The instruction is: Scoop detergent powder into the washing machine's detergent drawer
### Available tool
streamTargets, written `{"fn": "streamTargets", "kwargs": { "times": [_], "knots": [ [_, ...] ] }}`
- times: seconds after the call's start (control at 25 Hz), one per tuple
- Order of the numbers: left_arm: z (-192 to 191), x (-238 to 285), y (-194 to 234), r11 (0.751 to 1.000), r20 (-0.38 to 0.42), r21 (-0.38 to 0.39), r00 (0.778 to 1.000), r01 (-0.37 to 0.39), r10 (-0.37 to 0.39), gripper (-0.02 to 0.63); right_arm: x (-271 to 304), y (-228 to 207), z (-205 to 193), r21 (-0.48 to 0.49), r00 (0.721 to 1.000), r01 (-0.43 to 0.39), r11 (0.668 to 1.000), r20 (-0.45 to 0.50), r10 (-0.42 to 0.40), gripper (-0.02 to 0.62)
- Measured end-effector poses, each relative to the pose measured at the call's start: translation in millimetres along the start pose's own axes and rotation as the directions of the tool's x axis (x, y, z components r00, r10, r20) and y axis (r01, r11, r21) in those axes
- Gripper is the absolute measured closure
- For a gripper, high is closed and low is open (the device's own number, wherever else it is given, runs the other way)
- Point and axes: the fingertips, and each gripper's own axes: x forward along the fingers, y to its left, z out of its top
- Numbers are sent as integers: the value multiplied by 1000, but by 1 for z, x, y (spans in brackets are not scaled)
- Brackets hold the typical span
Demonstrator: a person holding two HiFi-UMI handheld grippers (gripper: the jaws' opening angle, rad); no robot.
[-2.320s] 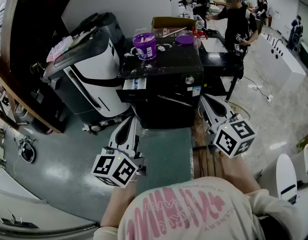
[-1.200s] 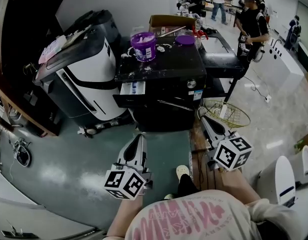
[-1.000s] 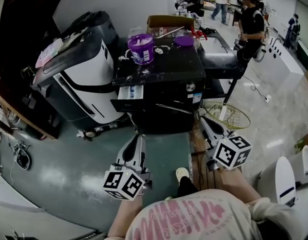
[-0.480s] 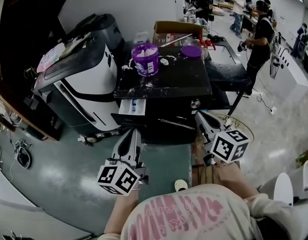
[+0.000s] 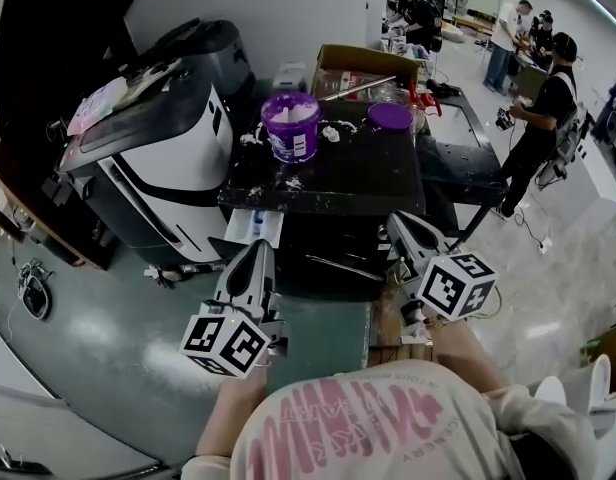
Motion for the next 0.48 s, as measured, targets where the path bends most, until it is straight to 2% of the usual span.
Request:
{"fn": "streamTargets", "kwargs": {
  "times": [0.2, 0.32, 0.48],
  "knots": [
    [4, 28, -1, 999, 14, 35, 1000, -9, 8, 604, 17, -23, 15, 2, 1000, -19, 1000, 16, 19, 595],
    [2, 39, -1, 1000, 41, 7, 999, 13, -14, 604, 27, -35, 16, 4, 999, -28, 1000, 16, 28, 595],
    [-12, 46, 4, 1000, 14, -7, 1000, 2, -1, 604, 34, -47, 0, 23, 1000, -27, 999, -15, 28, 595]
  ]
}}
